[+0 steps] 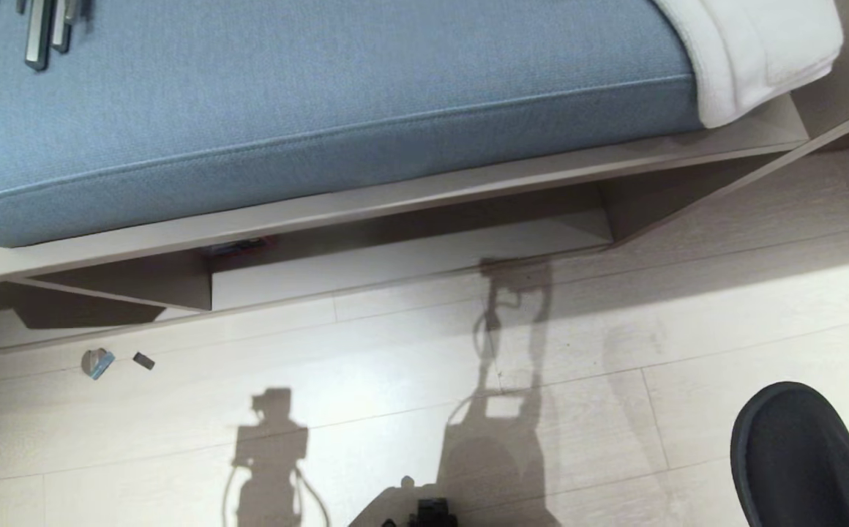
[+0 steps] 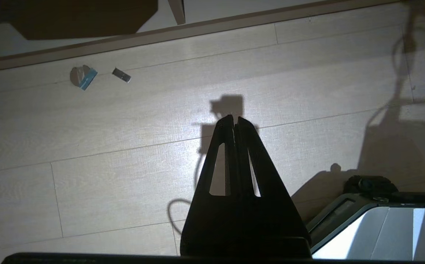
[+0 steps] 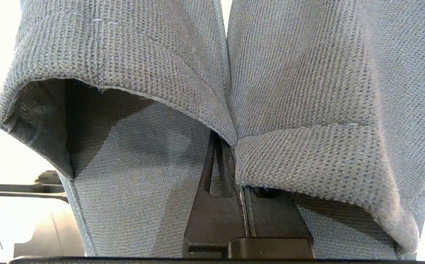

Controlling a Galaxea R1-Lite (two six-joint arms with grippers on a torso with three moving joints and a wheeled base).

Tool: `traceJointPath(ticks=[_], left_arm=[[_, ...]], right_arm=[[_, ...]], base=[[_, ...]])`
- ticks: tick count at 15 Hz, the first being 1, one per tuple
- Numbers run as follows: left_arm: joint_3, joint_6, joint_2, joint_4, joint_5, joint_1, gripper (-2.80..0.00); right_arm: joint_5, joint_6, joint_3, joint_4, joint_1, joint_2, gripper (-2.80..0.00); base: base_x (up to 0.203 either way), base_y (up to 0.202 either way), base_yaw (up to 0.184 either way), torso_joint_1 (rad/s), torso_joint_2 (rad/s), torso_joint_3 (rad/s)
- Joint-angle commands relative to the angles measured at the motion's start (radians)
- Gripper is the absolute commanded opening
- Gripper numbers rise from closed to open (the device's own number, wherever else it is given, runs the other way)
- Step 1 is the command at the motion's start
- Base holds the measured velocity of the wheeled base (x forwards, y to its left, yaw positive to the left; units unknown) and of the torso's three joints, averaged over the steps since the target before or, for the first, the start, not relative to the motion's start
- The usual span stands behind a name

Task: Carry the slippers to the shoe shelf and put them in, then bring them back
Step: Place the slippers into the shoe cabinet

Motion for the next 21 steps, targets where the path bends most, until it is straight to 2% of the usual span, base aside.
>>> traceJointPath(ticks=[1,14,16,18,21], left_arm=[[0.0,-0.001,0.001,0.0,0.0,0.0,-2.8],[0.0,-0.001,0.001,0.0,0.0,0.0,-2.8],[0.0,0.005,0.001,0.0,0.0,0.0,-2.8],[0.0,0.004,0.001,0.0,0.0,0.0,-2.8],[0.0,0.007,0.001,0.0,0.0,0.0,-2.8]], right_arm=[[0.0,0.0,0.0,0.0,0.0,0.0,-2.8],[0.0,0.001,0.0,0.0,0.0,0.0,-2.8],[0.003,-0.025,-0.003,0.002,0.0,0.0,-2.8],[0.034,-0.035,-0.071,0.007,0.003,0.026,-2.8],[0.082,-0.037,-0.213,0.007,0.003,0.237,-2.8]], base=[[0.0,0.0,0.0,0.004,0.01,-0.199],[0.0,0.0,0.0,0.001,0.0,-0.198],[0.0,0.0,0.0,0.002,0.0,-0.105],[0.0,0.0,0.0,0.002,0.0,-0.022],[0.0,0.0,0.0,0.0,0.0,0.0]])
